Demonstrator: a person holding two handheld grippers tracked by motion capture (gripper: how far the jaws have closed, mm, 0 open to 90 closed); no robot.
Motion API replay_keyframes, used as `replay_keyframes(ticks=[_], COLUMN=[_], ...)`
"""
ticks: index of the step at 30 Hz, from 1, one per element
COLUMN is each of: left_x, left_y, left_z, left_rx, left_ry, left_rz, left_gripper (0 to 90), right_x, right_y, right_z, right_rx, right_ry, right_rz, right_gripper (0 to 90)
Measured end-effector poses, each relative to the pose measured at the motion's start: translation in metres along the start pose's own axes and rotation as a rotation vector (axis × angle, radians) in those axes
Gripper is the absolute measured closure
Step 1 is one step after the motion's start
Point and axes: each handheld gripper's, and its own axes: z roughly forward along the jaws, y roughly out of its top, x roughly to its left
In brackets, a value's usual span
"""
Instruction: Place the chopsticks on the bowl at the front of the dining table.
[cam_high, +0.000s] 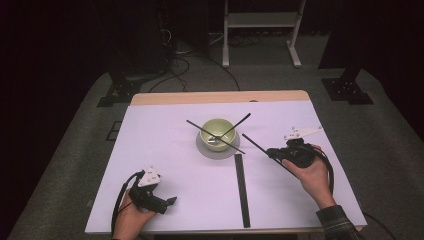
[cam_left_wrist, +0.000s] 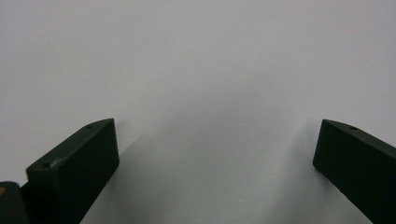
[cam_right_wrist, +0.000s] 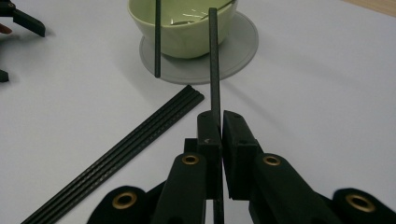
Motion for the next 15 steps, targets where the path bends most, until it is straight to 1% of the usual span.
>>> replay_keyframes(ticks=[7,15], left_x=[0.0,0.0], left_y=[0.0,0.0], left_z=[0.0,0.0], left_rx=[-0.001,0.001], left_ry=[0.0,0.0], left_rz=[-0.003,-0.001], left_gripper=[0.0,0.0], right_x=[0.002,-0.002], right_y=[0.01,0.021], right_z=[0.006,0.012], right_rx=[-0.001,-0.009], right_ry=[0.006,0.013], right_rz=[-0.003,0.011], right_gripper=[85.7,85.7])
